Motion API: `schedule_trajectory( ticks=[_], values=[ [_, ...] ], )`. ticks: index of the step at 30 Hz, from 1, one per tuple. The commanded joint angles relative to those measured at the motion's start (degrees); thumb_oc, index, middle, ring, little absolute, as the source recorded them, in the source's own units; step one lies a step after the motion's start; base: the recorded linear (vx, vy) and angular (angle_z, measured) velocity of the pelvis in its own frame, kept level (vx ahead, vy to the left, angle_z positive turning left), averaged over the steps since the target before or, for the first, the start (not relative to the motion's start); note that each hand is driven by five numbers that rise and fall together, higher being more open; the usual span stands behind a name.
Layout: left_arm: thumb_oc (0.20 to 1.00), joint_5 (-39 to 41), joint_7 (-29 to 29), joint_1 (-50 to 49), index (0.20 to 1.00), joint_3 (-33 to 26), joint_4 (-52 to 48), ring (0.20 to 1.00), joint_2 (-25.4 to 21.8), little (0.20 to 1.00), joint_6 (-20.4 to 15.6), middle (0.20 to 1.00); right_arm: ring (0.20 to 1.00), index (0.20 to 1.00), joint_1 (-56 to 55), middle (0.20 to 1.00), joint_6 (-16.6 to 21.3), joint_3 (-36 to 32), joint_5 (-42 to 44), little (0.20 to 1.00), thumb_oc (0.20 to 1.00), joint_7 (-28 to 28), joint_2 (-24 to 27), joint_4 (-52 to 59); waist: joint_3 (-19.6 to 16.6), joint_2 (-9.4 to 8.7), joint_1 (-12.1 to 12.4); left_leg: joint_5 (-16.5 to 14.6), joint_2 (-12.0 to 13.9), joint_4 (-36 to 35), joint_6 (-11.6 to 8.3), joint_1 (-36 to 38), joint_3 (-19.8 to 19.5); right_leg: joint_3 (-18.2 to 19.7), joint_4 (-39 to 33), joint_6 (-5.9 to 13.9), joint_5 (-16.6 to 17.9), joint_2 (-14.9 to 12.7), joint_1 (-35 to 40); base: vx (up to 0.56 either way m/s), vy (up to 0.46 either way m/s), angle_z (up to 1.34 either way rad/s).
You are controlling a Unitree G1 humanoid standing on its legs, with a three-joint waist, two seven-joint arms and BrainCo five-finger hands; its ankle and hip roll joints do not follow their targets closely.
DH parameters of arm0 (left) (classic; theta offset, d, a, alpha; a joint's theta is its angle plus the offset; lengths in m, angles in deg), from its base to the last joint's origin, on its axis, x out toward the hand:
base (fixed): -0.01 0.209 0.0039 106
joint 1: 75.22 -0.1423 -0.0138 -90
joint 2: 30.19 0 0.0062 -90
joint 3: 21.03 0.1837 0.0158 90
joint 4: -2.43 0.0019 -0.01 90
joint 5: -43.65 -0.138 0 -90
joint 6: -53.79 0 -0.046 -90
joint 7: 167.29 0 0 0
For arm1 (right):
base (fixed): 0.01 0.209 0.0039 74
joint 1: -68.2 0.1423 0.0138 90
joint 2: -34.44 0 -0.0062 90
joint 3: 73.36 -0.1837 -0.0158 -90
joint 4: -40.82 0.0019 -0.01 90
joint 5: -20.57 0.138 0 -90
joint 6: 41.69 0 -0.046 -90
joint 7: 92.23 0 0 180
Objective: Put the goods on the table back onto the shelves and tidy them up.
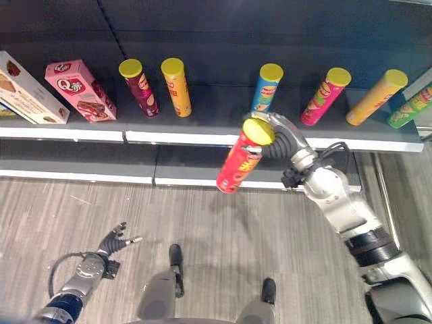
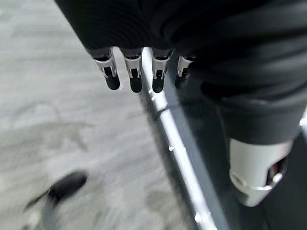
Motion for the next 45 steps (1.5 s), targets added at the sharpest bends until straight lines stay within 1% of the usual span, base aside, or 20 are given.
schedule_trajectory(
  ticks=[1,2,3,5,6,8,9,10,11,15,19,22,25,27,30,33,35,38,43,45],
  values=[
    [1.0,-0.81,0.31,-2.46,1.0,1.58,1.5,1.0,1.67,1.0,-0.32,1.0,0.2,0.2,4.39,0.2,1.5,-0.5,0.97,0.2,0.2,2.69,3.27,1.09,-5.35,1.41,-0.1,-5.17,4.37,1.7,-7.07,1.53,-2.55,1.26,2.52,4.22,-7.29,-0.07,-1.52,0.02,0.144,-0.09],
    [1.0,-0.85,0.31,-2.45,1.0,1.54,1.97,1.0,1.7,1.0,-0.18,1.0,0.2,0.2,4.84,0.2,1.42,-0.27,1.16,0.2,0.2,2.88,2.91,0.84,-5.38,1.14,-0.12,-5.18,3.92,1.38,-6.56,1.55,-2.55,1.13,2.74,4.22,-6.32,0.12,-1.96,-0.01,0.043,-0.09],
    [1.0,-0.85,0.31,-2.45,1.0,1.53,1.97,1.0,1.7,1.0,-0.18,1.0,0.2,0.2,4.84,0.2,1.43,-0.27,1.16,0.2,0.2,2.88,2.91,0.84,-5.38,1.14,-0.12,-5.18,3.91,1.38,-6.56,1.55,-2.55,1.13,2.74,4.22,-6.32,0.12,-1.96,0.04,0.132,-0.09],
    [1.0,-0.47,0.27,-2.79,1.0,1.13,3.2,1.0,2.2,1.0,-0.11,1.0,0.2,0.2,4.92,0.2,1.42,-0.59,1.57,0.2,0.2,2.87,3.36,0.71,-5.67,0.16,-0.29,-5.21,2.65,-0.83,-5.71,3.11,-2.2,2.18,3.22,4.22,-6.07,3.69,-3.22,0.11,0.184,-0.06],
    [1.0,0.14,0.33,-2.93,1.0,0.98,3.81,1.0,2.59,1.0,-0.08,1.0,0.2,0.2,5.33,0.2,1.45,-0.63,2.17,0.2,0.2,2.81,3.96,0.68,-5.14,-0.15,-0.59,-5.95,1.4,-1.94,-4.89,4.6,-1.89,2.83,3.32,4.22,-10.02,7.39,-4.97,0.09,0.162,-0.09],
    [1.0,0.14,0.33,-2.9,1.0,0.95,3.82,1.0,2.6,1.0,-0.08,1.0,0.2,0.2,5.4,0.2,1.46,-0.6,2.17,0.2,0.2,2.81,3.96,0.65,-5.29,-0.19,-0.56,-5.73,1.38,-2.05,-4.87,4.39,-1.83,2.93,3.37,4.22,-9.91,7.39,-5.31,0.04,0.126,-0.11],
    [1.0,-1.08,0.42,-2.06,1.0,2.24,5.3,1.0,2.68,1.0,-0.32,1.0,0.2,0.2,5.71,0.2,2.59,-0.83,1.97,0.2,0.2,3.5,6.04,-0.91,-3.76,-0.34,-1.12,-7.38,-1.77,-0.84,-3.36,4.63,-3.01,1.67,3.28,4.22,-17.48,13.2,-6.41,0.07,0.132,0.07],
    [1.0,0.45,-0.44,-2.03,1.0,2.59,4.2,1.0,3.12,1.0,0.11,1.0,0.2,0.2,6.55,0.2,1.77,-0.05,1.95,0.2,0.2,3.42,6.18,0.58,-3.37,-0.76,-0.73,-7.37,-2.31,-1.32,-3.23,5.18,-3.48,2.39,3.46,3.56,-17.79,14.09,-6.86,0.12,0.116,0.72],
    [1.0,0.65,-0.03,-1.73,1.0,2.75,4.51,1.0,3.34,1.0,0.11,1.0,0.2,0.2,7.31,0.2,1.0,0.66,2.15,0.2,0.2,3.17,6.01,-0.08,-3.05,-0.97,-0.4,-7.38,-2.53,-1.57,-3.24,5.89,-3.43,2.76,3.42,3.51,-17.49,14.49,-6.79,0.11,-0.006,0.96],
    [1.0,0.83,0.06,-2.24,1.0,2.3,4.37,1.0,3.95,1.0,-0.16,1.0,0.2,0.2,7.2,0.2,1.18,0.89,1.74,0.2,0.2,3.52,5.18,0.26,-3.04,-0.6,-0.12,-7.34,-2.54,-2.56,-3.44,7.47,-3.32,1.36,3.03,2.95,-17.21,14.66,-6.08,0.1,-0.046,0.16],
    [1.0,0.46,0.31,-2.89,1.0,1.93,5.2,1.0,4.26,1.0,0.21,1.0,0.2,0.2,8.27,0.2,0.99,0.99,-0.09,0.2,0.2,4.23,4.93,1.15,-3.15,-0.05,0.6,-7.07,-2.09,-3.51,-3.73,8.17,-3.94,-0.62,2.96,2.16,-17.92,14.56,-5.28,0.06,-0.045,0.11],
    [1.0,0.22,1.0,-3.21,1.0,1.6,5.44,1.0,4.44,1.0,0.17,1.0,0.2,0.2,8.98,0.2,0.79,1.14,-1.53,0.2,0.2,5.11,4.54,1.18,-2.99,0.34,1.16,-6.86,-2.0,-3.72,-3.88,8.02,-4.13,-1.68,2.82,2.15,-18.16,14.36,-4.69,0.04,-0.034,0.26],
    [1.0,0.37,1.93,-3.46,1.0,1.77,5.14,1.0,4.3,1.0,0.06,1.0,0.2,0.2,12.26,0.2,0.22,1.98,-3.95,0.2,0.2,7.64,4.02,-0.27,-2.4,0.88,2.28,-6.87,-2.17,-3.46,-3.88,6.85,-4.78,-2.48,3.33,2.13,-18.36,13.8,-5.12,0.02,-0.043,0.19],
    [1.0,0.62,2.2,-3.48,1.0,1.8,4.96,1.0,4.28,1.0,-0.03,1.0,0.2,0.2,13.55,0.2,0.04,2.3,-4.84,0.2,0.2,8.7,3.94,-0.97,-2.11,0.97,2.38,-6.88,-2.17,-3.27,-3.87,6.23,-4.98,-2.63,3.41,2.1,-18.35,13.59,-5.51,-0.01,-0.033,0.16],
    [1.0,1.67,3.55,-3.21,1.0,2.56,4.25,1.0,4.0,1.0,-0.54,1.0,0.2,0.2,19.07,0.2,-1.23,2.74,-9.48,0.2,0.2,13.35,3.04,-4.52,-0.77,1.94,3.7,-6.62,-2.34,-2.65,-3.86,3.32,-5.71,-2.85,3.77,2.14,-17.99,12.87,-7.61,-0.04,-0.034,0.11],
    [1.0,2.11,3.9,-3.21,1.0,2.78,3.73,1.0,3.91,1.0,-0.74,1.0,0.2,0.2,20.9,0.2,-1.6,3.31,-10.69,0.2,0.2,14.67,2.94,-5.97,-0.48,2.32,3.9,-6.63,-2.43,-2.25,-3.84,2.25,-5.99,-2.91,4.02,2.12,-17.91,12.69,-8.55,-0.02,-0.028,0.13],
    [1.0,3.59,4.79,-3.71,1.0,3.74,2.53,1.0,3.34,1.0,-1.65,1.0,0.2,0.2,26.66,0.2,-3.03,4.14,-13.21,0.2,0.2,18.56,2.79,-11.48,0.58,3.54,4.97,-6.13,-2.65,-1.85,-3.99,-0.33,-6.42,-3.08,4.87,1.98,-17.43,12.04,-10.99,-0.05,-0.063,0.17],
    [1.0,4.71,5.06,-4.67,1.0,4.2,1.85,1.0,2.94,1.0,-2.15,1.0,0.2,0.2,31.5,0.2,-3.97,5.45,-13.85,0.2,0.2,21.52,2.73,-17.0,1.05,4.49,5.75,-5.44,-2.79,-1.97,-4.2,-2.07,-6.79,-3.54,5.26,2.01,-17.15,11.7,-12.64,-0.01,-0.038,0.1],
    [1.0,6.73,5.54,-4.9,1.0,5.16,2.0,1.0,3.02,1.0,-2.5,1.0,0.2,0.2,38.23,0.2,-5.21,8.28,-13.6,0.2,0.2,24.12,2.09,-24.31,1.92,5.34,6.39,-3.88,-2.68,-3.14,-4.85,-3.76,-7.36,-3.83,5.4,2.25,-16.43,11.66,-14.4,0.01,-0.028,0.11],
    [1.0,6.97,5.6,-4.95,1.0,5.21,2.19,1.0,3.21,1.0,-2.56,1.0,0.2,0.2,38.76,0.2,-5.37,8.77,-13.61,0.2,0.2,24.48,2.09,-25.67,1.98,5.46,6.56,-3.58,-2.6,-3.52,-4.97,-3.89,-7.48,-3.96,5.31,2.27,-16.39,11.74,-14.54,0.01,-0.015,0.07]
  ],
)
